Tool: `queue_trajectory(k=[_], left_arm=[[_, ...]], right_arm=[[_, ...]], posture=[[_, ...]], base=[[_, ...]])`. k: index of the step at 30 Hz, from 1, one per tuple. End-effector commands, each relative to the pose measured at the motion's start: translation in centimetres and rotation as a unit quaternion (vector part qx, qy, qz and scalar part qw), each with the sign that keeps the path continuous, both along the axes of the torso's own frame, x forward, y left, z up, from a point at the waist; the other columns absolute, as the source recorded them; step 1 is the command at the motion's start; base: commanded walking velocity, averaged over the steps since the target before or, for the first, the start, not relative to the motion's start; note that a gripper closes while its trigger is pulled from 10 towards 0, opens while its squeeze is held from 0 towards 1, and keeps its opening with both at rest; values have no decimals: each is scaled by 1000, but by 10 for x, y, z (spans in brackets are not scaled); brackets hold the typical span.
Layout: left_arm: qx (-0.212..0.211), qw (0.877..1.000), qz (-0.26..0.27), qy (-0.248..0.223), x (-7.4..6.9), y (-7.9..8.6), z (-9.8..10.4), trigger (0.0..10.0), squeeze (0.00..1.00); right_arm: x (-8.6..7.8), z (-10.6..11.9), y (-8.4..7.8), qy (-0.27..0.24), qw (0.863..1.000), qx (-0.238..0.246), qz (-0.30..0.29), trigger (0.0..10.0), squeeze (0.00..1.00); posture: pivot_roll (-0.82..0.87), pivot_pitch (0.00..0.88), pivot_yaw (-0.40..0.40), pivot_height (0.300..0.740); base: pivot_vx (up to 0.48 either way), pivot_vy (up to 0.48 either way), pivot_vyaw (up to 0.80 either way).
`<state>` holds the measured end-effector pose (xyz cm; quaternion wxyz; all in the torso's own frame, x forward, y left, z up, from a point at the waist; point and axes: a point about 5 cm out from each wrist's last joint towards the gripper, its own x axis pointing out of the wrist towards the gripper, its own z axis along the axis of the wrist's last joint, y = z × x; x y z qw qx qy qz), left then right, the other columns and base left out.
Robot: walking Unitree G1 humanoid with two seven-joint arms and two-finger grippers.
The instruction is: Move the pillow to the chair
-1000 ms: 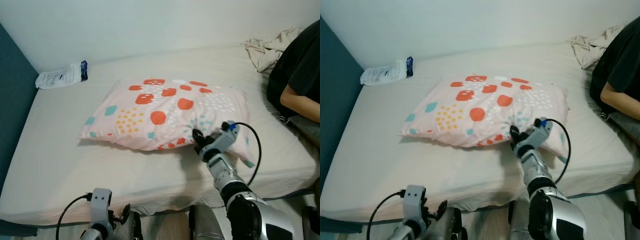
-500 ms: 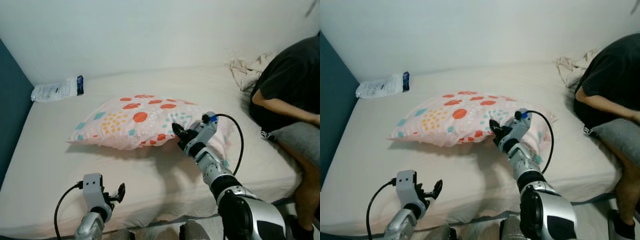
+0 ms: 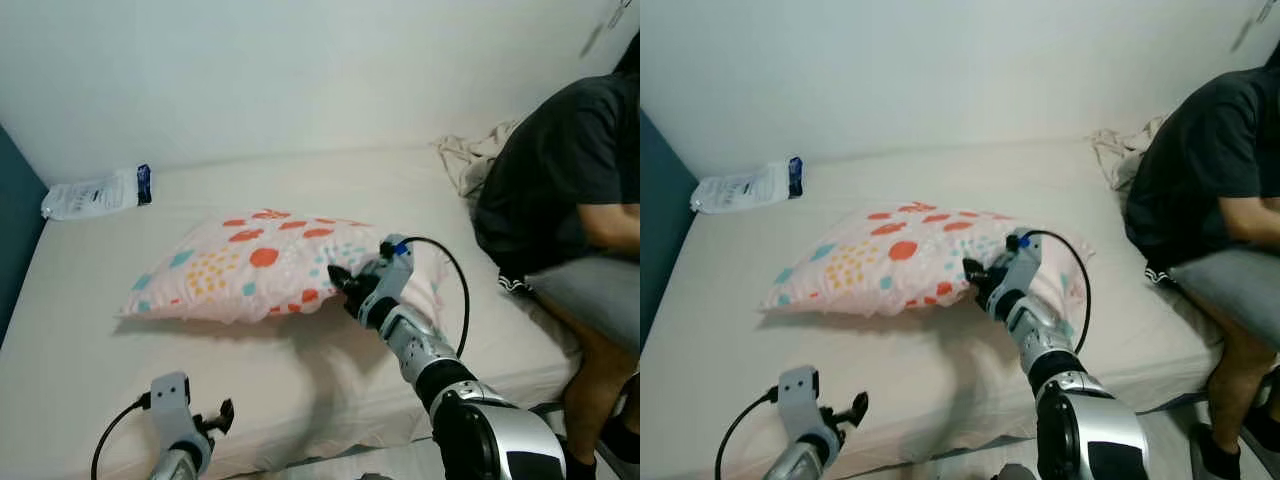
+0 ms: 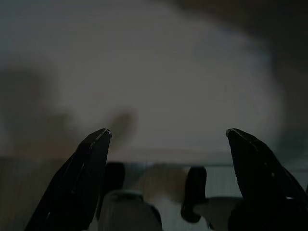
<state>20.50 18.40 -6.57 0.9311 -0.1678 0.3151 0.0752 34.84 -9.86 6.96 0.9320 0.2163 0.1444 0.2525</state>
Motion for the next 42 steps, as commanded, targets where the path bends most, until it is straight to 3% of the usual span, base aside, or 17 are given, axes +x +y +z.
queue_trajectory(k=[1,4,8,12,14,15,19,21,42], left_arm=[[2,999,7,42,-16,2,-10,10000,0],[4,997,12,73,-27,1,-17,10000,0],[3,993,19,117,-47,-4,-27,10000,0],[2,992,18,127,-53,-6,-30,10000,0],[10,990,-4,140,-60,-9,-33,10000,0],[10,990,-4,140,-60,-9,-33,10000,0],[26,985,-47,166,-72,-14,-38,10000,0],[26,984,-49,171,-74,-15,-39,10000,0],[23,981,-70,180,-77,-20,-41,10000,0]], right_arm=[[-6,-7,6,-4,1000,-25,19,10000,0],[-18,-23,7,12,997,-59,38,10000,0],[-51,-62,5,49,976,-178,117,10000,0],[-65,-75,5,64,965,-209,148,10000,0],[-81,-90,3,80,949,-247,180,10000,0],[-81,-90,3,80,949,-247,180,10000,0],[-106,-110,4,91,907,-326,251,10000,0],[-112,-114,7,85,892,-345,280,10000,0],[-114,-115,8,80,883,-360,290,10000,0]], posture=[[-62,22,-51,740],[-63,14,-57,740],[-61,0,-65,740],[-59,1,-66,740],[-58,11,-64,740],[-58,11,-64,740],[-57,13,-62,740],[-55,16,-62,740],[-51,27,-59,740]], base=[[0,0,0],[0,0,0],[0,0,544],[0,0,781],[0,0,781],[0,0,781],[0,0,781],[0,0,781],[0,0,781]])
